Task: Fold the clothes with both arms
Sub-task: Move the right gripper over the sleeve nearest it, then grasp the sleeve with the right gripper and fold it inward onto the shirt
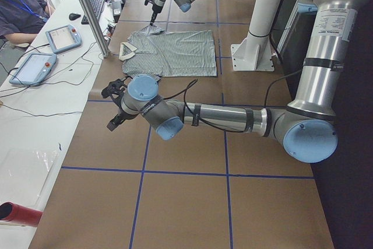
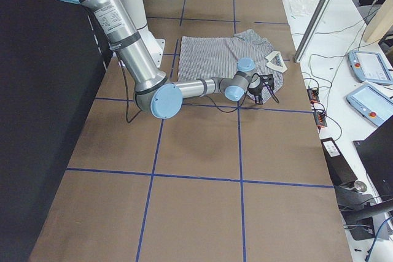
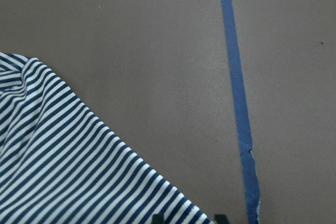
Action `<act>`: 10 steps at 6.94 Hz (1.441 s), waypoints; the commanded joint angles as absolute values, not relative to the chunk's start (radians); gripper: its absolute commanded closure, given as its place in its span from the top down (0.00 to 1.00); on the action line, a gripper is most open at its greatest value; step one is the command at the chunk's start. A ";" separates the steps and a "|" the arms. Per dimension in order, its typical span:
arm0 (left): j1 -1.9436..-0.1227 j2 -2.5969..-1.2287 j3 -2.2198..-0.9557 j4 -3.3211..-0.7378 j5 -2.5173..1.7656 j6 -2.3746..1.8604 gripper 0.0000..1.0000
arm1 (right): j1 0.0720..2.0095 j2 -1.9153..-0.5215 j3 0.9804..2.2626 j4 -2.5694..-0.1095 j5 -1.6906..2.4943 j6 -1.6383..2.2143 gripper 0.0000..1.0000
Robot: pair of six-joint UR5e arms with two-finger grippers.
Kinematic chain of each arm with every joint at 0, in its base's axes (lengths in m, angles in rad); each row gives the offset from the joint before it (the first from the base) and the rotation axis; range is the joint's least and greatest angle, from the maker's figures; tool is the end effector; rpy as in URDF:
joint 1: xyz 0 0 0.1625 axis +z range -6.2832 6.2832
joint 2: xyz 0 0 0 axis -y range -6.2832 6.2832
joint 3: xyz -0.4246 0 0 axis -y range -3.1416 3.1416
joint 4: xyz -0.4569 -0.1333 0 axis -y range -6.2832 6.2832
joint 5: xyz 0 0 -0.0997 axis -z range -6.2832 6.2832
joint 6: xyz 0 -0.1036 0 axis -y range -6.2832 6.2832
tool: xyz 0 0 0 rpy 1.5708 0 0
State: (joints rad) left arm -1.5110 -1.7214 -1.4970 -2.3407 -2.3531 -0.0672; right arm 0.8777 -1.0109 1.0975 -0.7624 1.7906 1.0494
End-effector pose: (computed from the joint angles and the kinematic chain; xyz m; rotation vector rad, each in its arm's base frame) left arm -0.0219 -0.6428 0.5212 0.7537 0.7833 0.3241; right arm -0.4400 -0.7030 0.4682 0.4179 -0.8155 0.2328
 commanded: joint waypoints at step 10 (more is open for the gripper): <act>-1.511 -1.721 -1.494 -2.344 -2.353 -0.069 1.00 | 0.709 -0.723 1.134 -1.097 1.537 1.328 0.00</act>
State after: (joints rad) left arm -1.5110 -1.7211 -1.4939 -2.3439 -2.3531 -0.0690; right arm 0.7221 -0.7327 1.1402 -1.0973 1.5484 1.3273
